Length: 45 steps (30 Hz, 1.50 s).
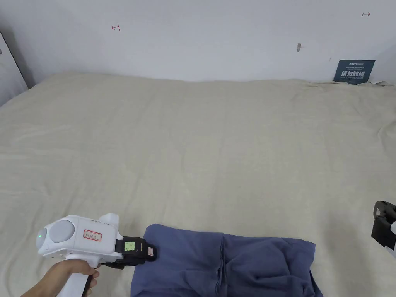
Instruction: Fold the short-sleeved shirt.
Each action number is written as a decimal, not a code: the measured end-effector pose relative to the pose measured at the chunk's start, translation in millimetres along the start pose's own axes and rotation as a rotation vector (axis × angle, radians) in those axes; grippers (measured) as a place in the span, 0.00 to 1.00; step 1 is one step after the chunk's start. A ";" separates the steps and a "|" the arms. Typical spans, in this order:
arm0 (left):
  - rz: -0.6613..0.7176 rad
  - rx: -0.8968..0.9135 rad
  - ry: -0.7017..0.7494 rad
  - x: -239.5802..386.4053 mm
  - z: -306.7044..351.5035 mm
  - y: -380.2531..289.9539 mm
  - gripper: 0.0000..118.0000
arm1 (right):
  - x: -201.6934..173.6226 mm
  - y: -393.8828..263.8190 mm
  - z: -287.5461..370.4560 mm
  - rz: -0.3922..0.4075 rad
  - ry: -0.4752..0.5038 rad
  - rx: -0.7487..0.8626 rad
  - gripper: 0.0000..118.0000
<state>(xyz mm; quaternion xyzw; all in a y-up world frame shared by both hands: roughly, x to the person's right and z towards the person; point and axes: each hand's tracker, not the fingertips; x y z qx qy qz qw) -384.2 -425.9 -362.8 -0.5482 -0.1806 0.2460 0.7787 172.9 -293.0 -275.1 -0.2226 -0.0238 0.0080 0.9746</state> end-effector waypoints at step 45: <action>-0.023 -0.010 0.055 7.2 -36.6 16.0 0.14 | 11.2 -10.0 -1.7 -0.011 -0.016 -0.037 0.00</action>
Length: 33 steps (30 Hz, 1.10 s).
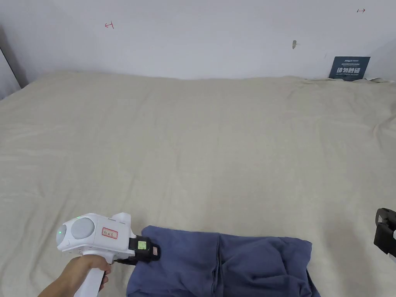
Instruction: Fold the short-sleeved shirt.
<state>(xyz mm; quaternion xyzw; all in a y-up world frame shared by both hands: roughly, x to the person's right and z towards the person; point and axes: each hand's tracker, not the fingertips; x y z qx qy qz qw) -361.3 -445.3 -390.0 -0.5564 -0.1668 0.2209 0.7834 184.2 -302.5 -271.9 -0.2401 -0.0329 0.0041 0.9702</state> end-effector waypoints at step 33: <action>-0.087 0.102 0.250 53.2 112.0 6.6 0.04 | -11.7 9.1 -1.2 0.011 0.041 0.022 0.00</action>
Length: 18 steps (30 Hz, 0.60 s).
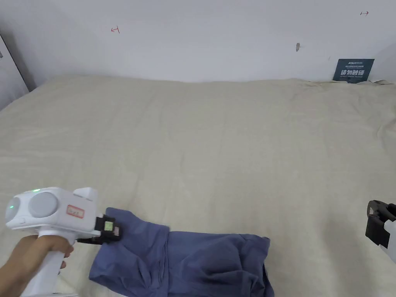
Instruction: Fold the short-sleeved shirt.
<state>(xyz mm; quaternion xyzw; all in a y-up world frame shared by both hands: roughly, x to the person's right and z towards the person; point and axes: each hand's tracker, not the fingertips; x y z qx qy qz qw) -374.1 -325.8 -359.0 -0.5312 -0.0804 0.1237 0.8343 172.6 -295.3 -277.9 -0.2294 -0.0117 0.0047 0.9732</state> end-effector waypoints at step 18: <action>-0.256 -0.211 -0.201 199.5 -109.4 7.4 0.04 | 26.2 -8.5 17.3 -0.040 -0.040 0.008 0.00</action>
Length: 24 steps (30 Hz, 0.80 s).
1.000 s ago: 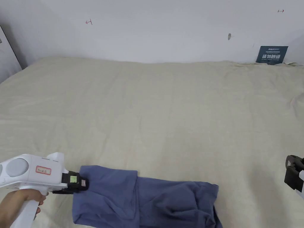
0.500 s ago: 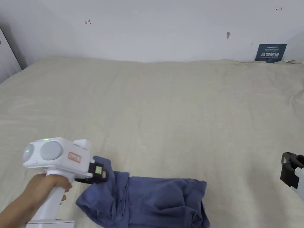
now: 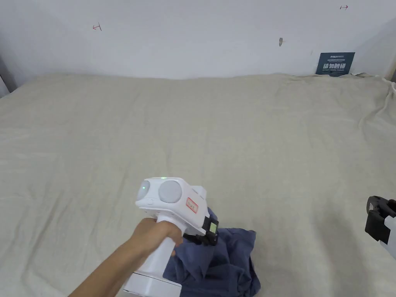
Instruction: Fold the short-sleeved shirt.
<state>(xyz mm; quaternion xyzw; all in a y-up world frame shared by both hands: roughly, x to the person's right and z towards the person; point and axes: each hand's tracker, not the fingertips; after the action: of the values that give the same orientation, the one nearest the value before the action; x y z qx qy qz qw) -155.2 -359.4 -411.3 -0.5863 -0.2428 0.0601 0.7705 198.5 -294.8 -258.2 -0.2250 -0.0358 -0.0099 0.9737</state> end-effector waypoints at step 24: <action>-0.014 0.219 -0.059 28.7 23.6 -8.8 0.94 | 4.0 0.7 8.8 -0.002 -0.018 0.002 0.00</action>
<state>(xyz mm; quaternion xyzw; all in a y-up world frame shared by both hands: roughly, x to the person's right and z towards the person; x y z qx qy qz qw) -142.3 -330.6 -389.8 -0.4950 -0.2612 0.0983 0.8228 201.9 -290.3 -250.3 -0.2242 -0.0445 -0.0087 0.9735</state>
